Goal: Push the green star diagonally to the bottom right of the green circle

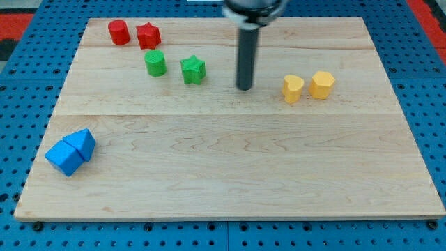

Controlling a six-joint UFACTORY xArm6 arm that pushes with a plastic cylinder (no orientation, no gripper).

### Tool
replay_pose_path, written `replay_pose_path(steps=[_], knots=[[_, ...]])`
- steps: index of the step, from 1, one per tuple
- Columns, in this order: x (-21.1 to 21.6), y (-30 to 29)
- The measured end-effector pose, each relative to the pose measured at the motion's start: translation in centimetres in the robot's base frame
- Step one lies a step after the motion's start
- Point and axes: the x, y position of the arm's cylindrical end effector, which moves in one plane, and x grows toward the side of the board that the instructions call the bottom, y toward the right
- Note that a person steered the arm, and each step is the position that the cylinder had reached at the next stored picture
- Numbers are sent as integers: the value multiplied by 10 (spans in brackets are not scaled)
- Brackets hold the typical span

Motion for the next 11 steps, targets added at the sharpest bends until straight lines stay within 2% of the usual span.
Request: replay_pose_path(steps=[1,4,6,7,8,9,10,11], knots=[[8,-38],[6,-48],[-44,41],[-92,-15],[-102,-97],[-5,-52],[17,26],[-17,8]])
